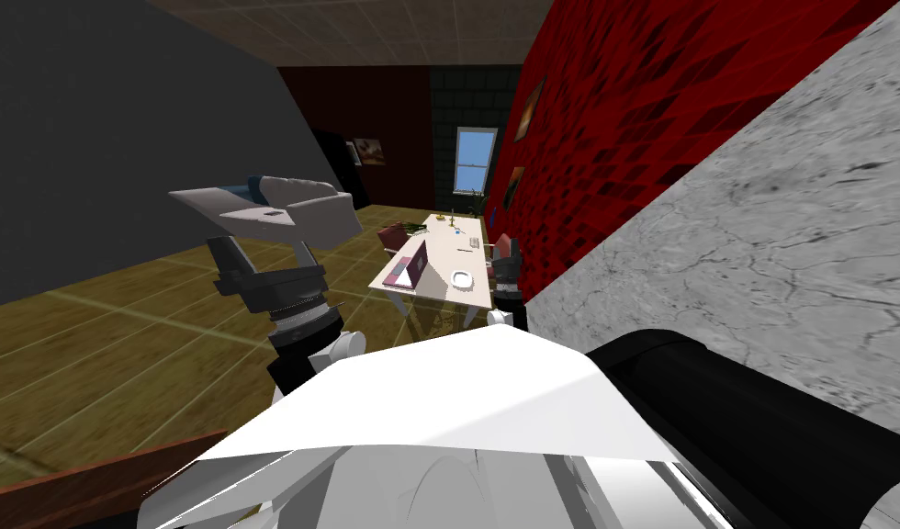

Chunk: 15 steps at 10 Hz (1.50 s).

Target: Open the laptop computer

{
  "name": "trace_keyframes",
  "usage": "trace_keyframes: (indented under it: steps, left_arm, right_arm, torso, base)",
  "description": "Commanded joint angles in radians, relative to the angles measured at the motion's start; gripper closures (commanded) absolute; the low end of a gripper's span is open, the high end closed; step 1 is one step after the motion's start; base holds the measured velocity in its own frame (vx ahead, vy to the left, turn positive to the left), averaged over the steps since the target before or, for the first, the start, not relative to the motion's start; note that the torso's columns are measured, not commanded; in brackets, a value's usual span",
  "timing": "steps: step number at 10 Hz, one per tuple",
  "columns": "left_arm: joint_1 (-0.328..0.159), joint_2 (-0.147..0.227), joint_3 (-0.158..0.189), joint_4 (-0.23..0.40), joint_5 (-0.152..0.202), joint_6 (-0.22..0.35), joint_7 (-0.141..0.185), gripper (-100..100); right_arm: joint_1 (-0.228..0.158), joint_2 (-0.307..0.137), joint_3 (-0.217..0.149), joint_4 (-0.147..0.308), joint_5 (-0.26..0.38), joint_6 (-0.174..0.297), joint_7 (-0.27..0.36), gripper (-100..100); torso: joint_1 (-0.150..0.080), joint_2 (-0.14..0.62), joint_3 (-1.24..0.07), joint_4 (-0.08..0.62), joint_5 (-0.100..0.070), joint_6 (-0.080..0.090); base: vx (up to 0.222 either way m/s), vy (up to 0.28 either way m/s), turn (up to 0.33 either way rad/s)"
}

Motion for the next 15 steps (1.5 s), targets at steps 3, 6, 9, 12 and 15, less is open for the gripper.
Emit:
trace_keyframes:
  steps: [3,6,9,12,15]
  left_arm:
    - [0.000,0.000,0.000,0.000,0.000,0.000,0.000,0]
    - [0.000,0.000,0.000,0.000,0.000,0.000,0.000,0]
    - [0.000,0.000,0.000,0.000,0.000,0.000,0.000,0]
    - [0.000,0.098,0.000,0.006,-0.011,0.029,0.000,-100]
    - [0.000,0.157,0.000,0.015,-0.028,0.074,0.000,-100]
  right_arm:
    - [0.000,0.000,0.000,0.000,0.000,0.000,0.000,0]
    - [0.000,0.000,0.000,0.000,0.000,0.000,0.000,0]
    - [0.000,0.000,0.000,0.000,0.000,0.000,0.000,0]
    - [0.000,0.000,0.000,0.000,0.000,0.000,0.000,0]
    - [0.000,0.000,0.000,0.000,0.000,0.000,0.000,0]
  torso:
    - [0.000,0.175,-0.351,0.176,0.000,0.000]
    - [0.000,0.396,-0.792,0.396,0.000,0.000]
    - [0.000,0.618,-1.234,0.617,0.000,0.000]
    - [0.000,0.734,-1.471,0.734,0.000,0.000]
    - [0.000,0.738,-1.476,0.738,0.000,0.000]
  base:
    - [0.000,0.000,0.000]
    - [0.000,0.000,0.000]
    - [0.000,0.000,0.000]
    - [0.009,-0.003,-0.042]
    - [0.016,-0.004,-0.062]
